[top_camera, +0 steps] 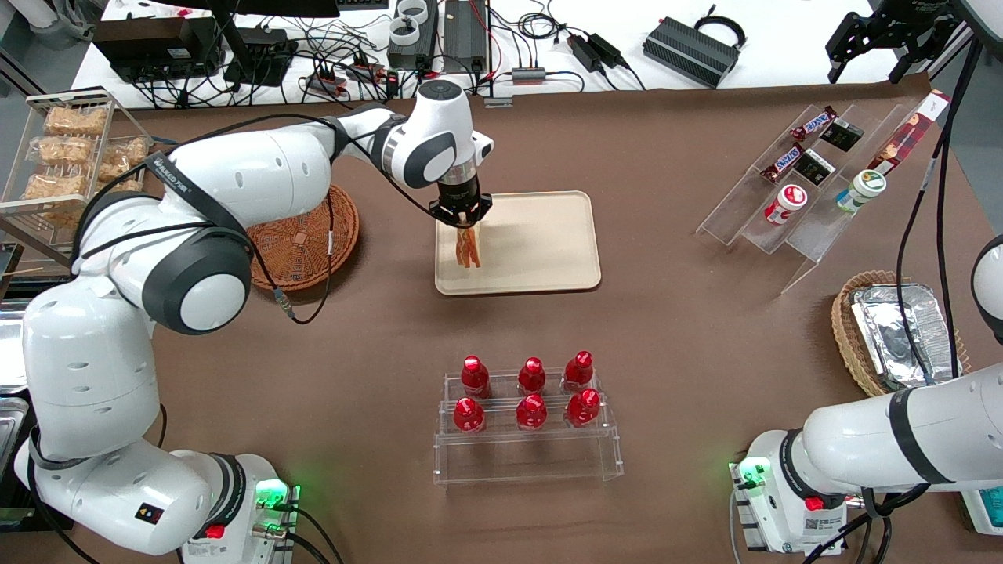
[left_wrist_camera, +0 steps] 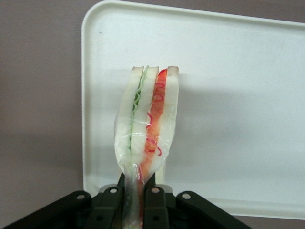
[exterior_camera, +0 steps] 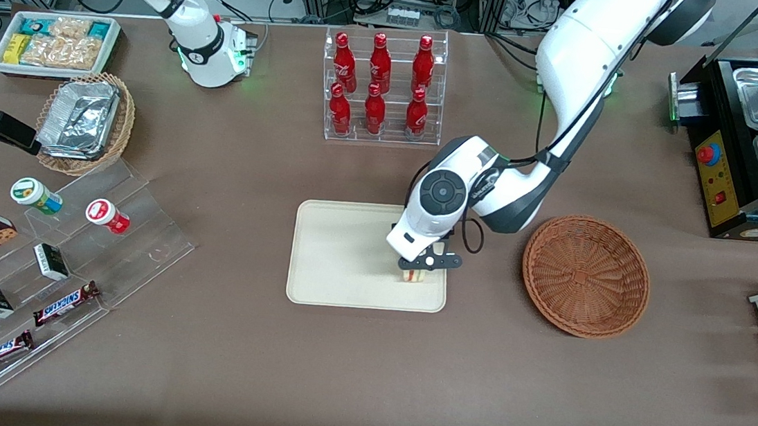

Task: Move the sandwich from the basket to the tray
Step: 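Lower the sandwich onto the tray and open the left gripper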

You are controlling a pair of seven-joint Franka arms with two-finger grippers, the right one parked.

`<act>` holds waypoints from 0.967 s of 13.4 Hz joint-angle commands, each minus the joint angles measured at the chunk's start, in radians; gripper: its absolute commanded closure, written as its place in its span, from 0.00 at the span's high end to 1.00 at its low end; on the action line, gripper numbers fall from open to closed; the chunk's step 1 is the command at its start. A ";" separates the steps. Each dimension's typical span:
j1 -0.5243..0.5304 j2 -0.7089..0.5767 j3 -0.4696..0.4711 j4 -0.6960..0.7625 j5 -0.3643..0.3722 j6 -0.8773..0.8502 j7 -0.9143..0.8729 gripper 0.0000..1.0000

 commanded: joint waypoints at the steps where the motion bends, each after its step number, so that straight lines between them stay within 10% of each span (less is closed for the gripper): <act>1: -0.002 0.049 -0.015 0.032 0.023 0.029 0.012 0.00; 7: -0.036 0.078 -0.015 0.037 0.054 0.058 0.012 0.00; 10: -0.034 0.078 -0.015 0.037 0.054 0.058 0.007 1.00; 13: -0.030 0.073 -0.014 0.037 0.054 0.057 0.010 1.00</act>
